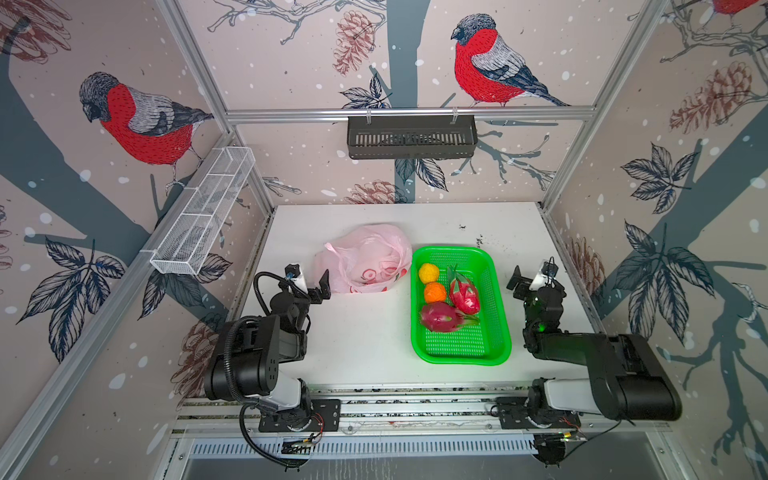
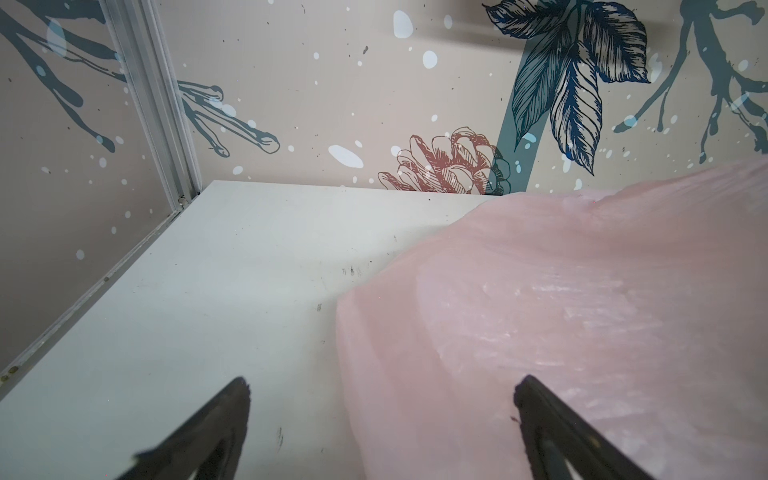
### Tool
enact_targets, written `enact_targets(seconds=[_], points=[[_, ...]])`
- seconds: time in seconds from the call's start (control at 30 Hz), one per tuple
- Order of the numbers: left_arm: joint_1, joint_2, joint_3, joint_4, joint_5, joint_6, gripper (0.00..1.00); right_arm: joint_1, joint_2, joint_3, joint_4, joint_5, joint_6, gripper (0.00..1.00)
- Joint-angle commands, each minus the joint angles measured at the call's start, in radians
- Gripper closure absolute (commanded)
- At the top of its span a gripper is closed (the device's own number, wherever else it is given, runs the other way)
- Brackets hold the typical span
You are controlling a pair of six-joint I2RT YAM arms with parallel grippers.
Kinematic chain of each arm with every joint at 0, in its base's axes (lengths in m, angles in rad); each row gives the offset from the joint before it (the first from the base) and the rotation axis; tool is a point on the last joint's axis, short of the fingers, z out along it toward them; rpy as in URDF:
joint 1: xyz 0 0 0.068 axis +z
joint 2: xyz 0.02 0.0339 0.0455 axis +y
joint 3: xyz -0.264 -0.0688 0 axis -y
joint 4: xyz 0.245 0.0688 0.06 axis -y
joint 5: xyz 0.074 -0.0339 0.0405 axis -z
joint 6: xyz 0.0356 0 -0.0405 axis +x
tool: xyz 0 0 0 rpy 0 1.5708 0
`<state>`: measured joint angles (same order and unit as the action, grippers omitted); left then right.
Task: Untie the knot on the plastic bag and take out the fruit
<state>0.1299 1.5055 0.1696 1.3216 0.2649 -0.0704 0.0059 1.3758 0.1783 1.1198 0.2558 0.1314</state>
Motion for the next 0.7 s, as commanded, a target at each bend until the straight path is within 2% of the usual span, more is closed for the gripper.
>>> enact_targets(seconds=[0.0,0.1,0.17,0.23,0.47,0.67], points=[[-0.006,0.011,-0.005,0.090,0.009,0.027,0.01,0.000,0.021,0.003,0.086,-0.016,-0.001,0.01],[-0.011,0.073,0.009,0.131,0.023,0.031,0.01,0.000,0.032,0.003,0.098,-0.023,-0.003,0.01],[-0.011,0.043,0.014,0.067,0.013,0.036,0.01,0.000,0.036,0.003,0.099,-0.027,-0.005,0.01],[-0.012,0.064,0.011,0.112,0.013,0.036,0.01,-0.001,0.046,0.002,0.111,-0.028,-0.004,0.01],[-0.033,0.054,0.031,0.054,-0.037,0.047,0.01,0.006,0.060,-0.001,0.129,-0.030,-0.013,0.01],[-0.035,0.053,0.031,0.054,-0.038,0.047,0.01,0.007,0.097,-0.003,0.162,-0.014,-0.007,0.01]])
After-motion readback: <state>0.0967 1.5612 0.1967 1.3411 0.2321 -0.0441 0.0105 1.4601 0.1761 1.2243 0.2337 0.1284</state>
